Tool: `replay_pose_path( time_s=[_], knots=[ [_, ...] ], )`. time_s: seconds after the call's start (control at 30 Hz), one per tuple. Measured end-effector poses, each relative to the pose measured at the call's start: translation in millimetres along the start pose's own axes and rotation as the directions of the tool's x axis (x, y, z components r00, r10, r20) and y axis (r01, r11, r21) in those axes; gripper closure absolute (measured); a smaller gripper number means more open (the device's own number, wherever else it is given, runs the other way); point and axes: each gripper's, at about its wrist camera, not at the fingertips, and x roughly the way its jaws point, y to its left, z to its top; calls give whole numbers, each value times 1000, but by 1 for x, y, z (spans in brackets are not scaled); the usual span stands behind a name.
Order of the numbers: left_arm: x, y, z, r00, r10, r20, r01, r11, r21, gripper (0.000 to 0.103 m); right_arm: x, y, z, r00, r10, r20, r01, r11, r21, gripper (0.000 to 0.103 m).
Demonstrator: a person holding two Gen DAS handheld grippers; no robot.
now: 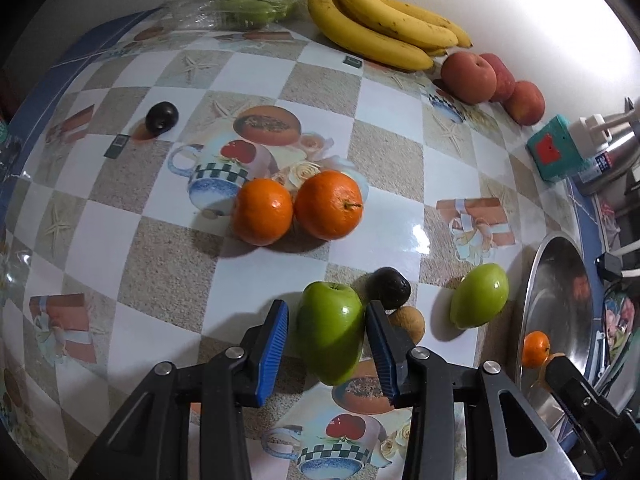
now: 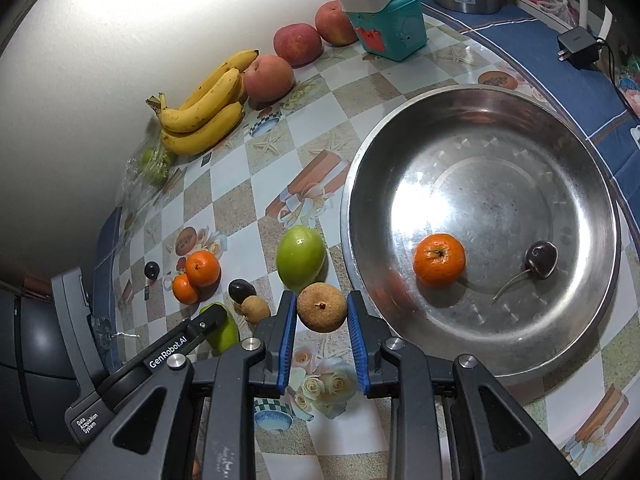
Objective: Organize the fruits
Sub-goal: 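Grasp the brown kiwi with the right gripper while the left gripper grasps the green apple, then carry kiwi and green apple into the basin and open both grippers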
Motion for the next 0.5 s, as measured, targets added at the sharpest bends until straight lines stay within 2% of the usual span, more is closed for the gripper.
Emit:
replay_pose_path(
  time_s=[0.2, 0.5],
  knots=[
    [7, -5, -1, 1000, 14, -21, -14, 1000, 14, 64, -1, -1, 0, 1000, 3, 0, -3, 1000, 4, 77],
    [-14, 2, 0, 1000, -4, 28, 5, 1000, -11, 64, -1, -3, 1, 1000, 4, 0, -4, 1000, 6, 77]
  ],
)
